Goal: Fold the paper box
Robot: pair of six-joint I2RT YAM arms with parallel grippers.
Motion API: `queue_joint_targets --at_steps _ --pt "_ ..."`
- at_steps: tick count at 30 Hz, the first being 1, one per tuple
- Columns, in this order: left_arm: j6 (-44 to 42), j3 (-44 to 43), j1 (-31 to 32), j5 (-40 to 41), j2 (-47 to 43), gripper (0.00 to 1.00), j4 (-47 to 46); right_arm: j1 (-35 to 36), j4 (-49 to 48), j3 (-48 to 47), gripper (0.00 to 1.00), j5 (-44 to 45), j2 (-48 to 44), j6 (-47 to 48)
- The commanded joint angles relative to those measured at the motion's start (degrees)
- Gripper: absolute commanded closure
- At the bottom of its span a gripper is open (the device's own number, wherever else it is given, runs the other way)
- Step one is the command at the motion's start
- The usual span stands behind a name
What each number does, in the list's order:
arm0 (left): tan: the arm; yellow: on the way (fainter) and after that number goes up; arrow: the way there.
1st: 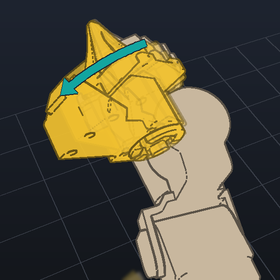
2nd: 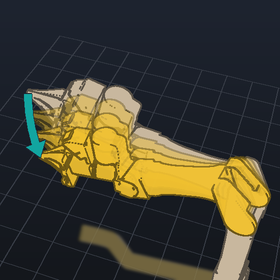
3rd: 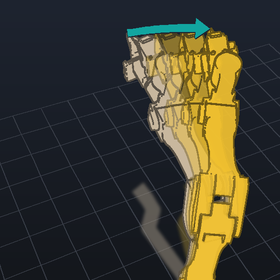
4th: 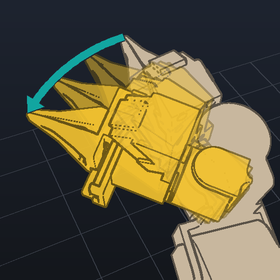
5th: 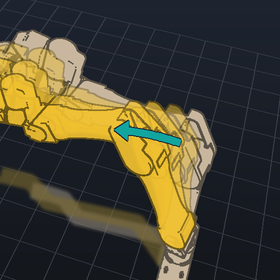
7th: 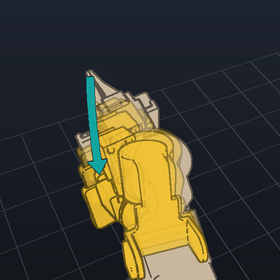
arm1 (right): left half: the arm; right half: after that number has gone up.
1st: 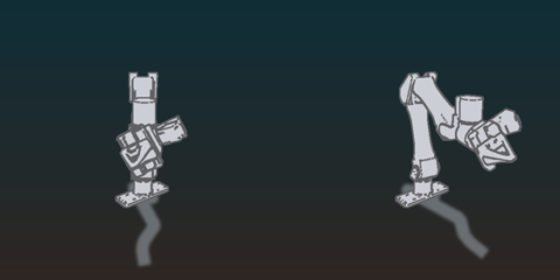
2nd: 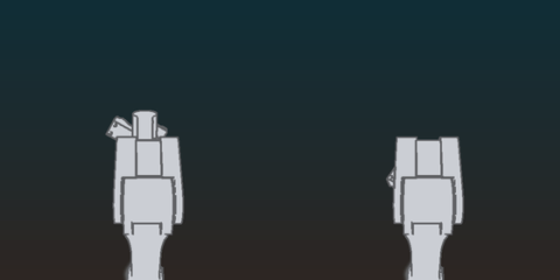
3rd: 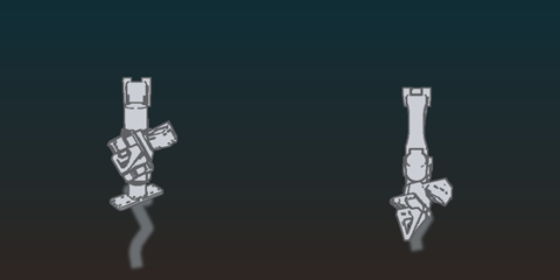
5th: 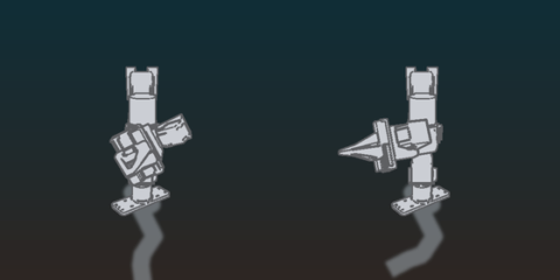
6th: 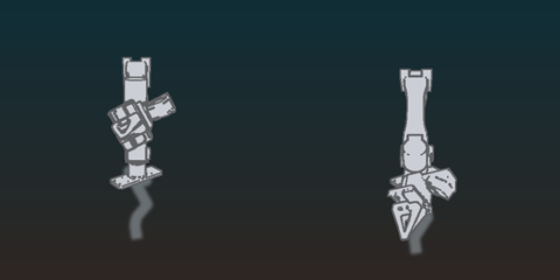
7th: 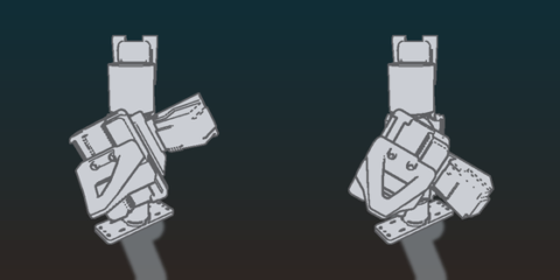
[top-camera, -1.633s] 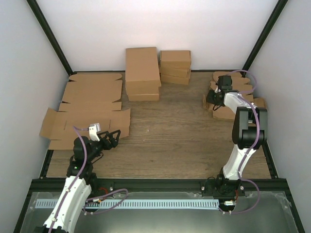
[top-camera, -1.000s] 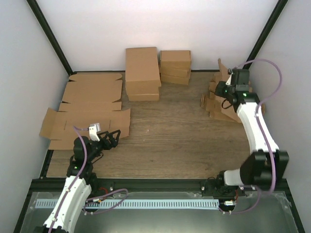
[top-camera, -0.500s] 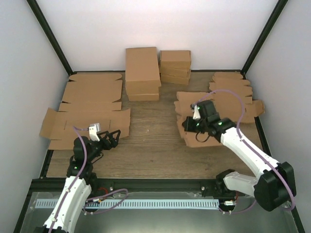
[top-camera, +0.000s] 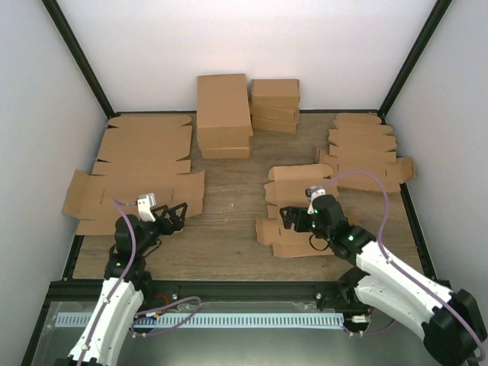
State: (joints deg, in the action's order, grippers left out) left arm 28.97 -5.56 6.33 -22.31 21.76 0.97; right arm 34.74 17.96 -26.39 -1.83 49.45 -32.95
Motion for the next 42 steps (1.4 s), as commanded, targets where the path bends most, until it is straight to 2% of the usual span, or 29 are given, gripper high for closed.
queue_joint_targets --at_steps 1,6,9,17,20,28,37,42 --pt "1.51 -0.24 0.09 5.23 -0.39 0.00 0.97 0.33 -12.62 9.09 0.00 7.86 -10.04 -0.81" --pt "4.13 -0.74 0.64 8.83 1.25 0.00 0.63 0.28 -21.99 18.55 0.00 5.21 -15.68 -4.84" --pt "4.19 0.19 1.02 7.67 4.43 0.00 -1.63 0.35 -21.59 18.24 0.00 6.92 -15.49 -4.76" --pt "3.88 0.91 1.14 0.04 11.50 0.00 -6.36 0.33 -23.41 17.37 0.00 0.27 -9.49 -4.26" --pt "3.34 0.71 1.12 -1.27 13.03 0.00 -7.36 0.37 -21.44 16.50 0.00 1.64 -9.69 -4.61" --pt "2.57 1.12 1.17 -3.44 11.64 0.00 -8.07 0.33 -20.64 17.60 0.00 3.03 -13.95 -5.17" --pt "2.11 0.92 3.04 -3.62 13.87 0.00 -9.90 0.33 -23.24 16.74 0.00 0.61 -8.23 -3.62" --pt "2.65 0.86 3.68 -1.05 10.45 0.00 -8.34 0.32 -24.25 16.99 0.00 -2.53 -6.69 -3.57"
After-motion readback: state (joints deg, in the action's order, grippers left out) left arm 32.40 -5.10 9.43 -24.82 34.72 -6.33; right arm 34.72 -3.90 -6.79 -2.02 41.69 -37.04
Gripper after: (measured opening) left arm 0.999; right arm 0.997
